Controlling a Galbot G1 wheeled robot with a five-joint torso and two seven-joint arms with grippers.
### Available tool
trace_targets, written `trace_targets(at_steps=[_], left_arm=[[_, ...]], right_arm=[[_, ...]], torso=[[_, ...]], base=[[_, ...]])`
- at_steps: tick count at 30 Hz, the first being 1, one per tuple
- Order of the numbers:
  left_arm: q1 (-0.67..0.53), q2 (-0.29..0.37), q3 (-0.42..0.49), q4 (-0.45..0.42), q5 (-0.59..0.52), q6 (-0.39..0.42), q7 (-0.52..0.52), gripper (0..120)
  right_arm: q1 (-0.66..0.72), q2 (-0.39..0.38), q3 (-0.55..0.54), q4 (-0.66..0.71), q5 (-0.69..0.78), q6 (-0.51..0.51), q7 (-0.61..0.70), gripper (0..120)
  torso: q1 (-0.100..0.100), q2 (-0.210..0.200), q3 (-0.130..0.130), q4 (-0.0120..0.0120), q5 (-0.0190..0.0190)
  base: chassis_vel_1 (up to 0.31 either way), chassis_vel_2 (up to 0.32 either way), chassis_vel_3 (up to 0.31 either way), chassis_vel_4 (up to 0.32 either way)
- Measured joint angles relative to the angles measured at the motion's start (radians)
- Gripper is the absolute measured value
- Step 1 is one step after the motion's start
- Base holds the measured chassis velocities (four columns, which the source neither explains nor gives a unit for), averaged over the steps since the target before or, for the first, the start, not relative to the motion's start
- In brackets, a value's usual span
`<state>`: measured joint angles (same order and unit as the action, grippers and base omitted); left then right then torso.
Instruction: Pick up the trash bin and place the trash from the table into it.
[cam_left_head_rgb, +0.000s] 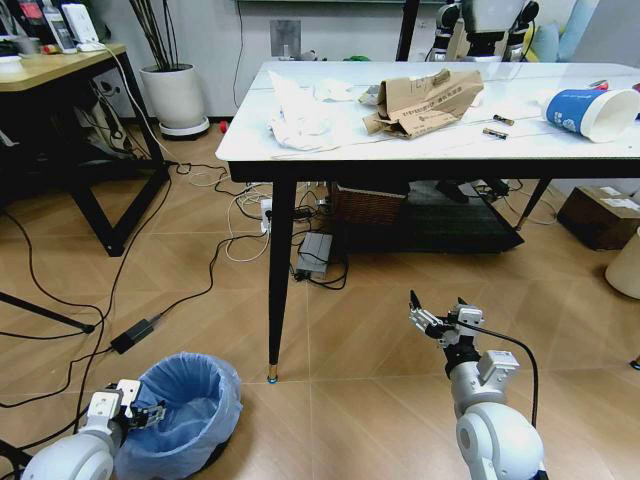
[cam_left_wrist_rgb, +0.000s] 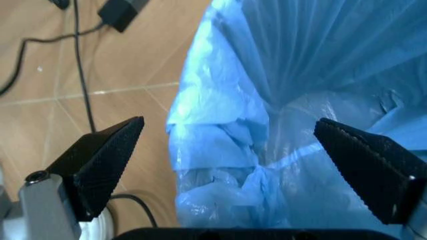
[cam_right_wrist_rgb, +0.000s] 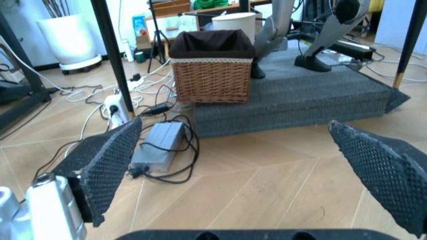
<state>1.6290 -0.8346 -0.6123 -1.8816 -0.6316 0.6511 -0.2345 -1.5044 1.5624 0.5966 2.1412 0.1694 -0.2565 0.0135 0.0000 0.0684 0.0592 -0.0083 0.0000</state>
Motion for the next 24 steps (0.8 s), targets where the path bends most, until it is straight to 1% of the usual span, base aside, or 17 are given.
trace_targets(at_steps=[5,12,14,15,19,20,24], left_arm=[[-0.006,0.003,-0.018,0.021,-0.028,0.016,0.023,100],[-0.019,-0.002,-0.006,0.024,-0.05,0.043,0.015,100],[-0.024,-0.005,-0.002,0.025,-0.052,0.056,0.002,94],[-0.024,-0.005,-0.002,0.025,-0.052,0.056,0.002,94],[-0.033,-0.009,0.002,0.031,-0.056,0.069,-0.012,79],[-0.033,-0.009,0.002,0.031,-0.056,0.069,-0.012,79],[-0.042,-0.021,0.011,0.045,-0.06,0.072,-0.036,60]], right_arm=[[-0.003,-0.002,-0.004,-0.016,-0.009,0.009,0.004,100],[-0.006,-0.003,-0.005,-0.029,-0.015,0.018,0.006,100],[-0.005,-0.006,-0.005,-0.032,-0.016,0.018,0.008,100],[-0.005,-0.006,-0.005,-0.032,-0.016,0.018,0.008,100],[-0.005,-0.01,-0.004,-0.033,-0.015,0.018,0.011,100],[-0.005,-0.01,-0.004,-0.033,-0.015,0.018,0.011,100],[-0.005,-0.012,-0.003,-0.034,-0.015,0.019,0.011,100]], torso=[[0.0,0.0,0.0,0.0,0.0001],[0.0,0.0,0.0,-0.0001,-0.0001],[0.0,0.0,0.0,0.0,0.0],[0.0,0.0,0.0,0.0,0.0],[0.0,0.0,0.0,-0.0001,0.0],[0.0,0.0,0.0,-0.0001,0.0],[0.0,0.0,0.0,-0.0001,0.0003]], base=[[0.0,0.0,0.0,0.0],[0.0,0.0,0.0,0.0],[0.0,0.0,0.0,0.0],[0.0,0.0,0.0,0.0],[0.0,0.0,0.0,0.0],[0.0,0.0,0.0,0.0],[0.0,0.0,0.0,0.0]])
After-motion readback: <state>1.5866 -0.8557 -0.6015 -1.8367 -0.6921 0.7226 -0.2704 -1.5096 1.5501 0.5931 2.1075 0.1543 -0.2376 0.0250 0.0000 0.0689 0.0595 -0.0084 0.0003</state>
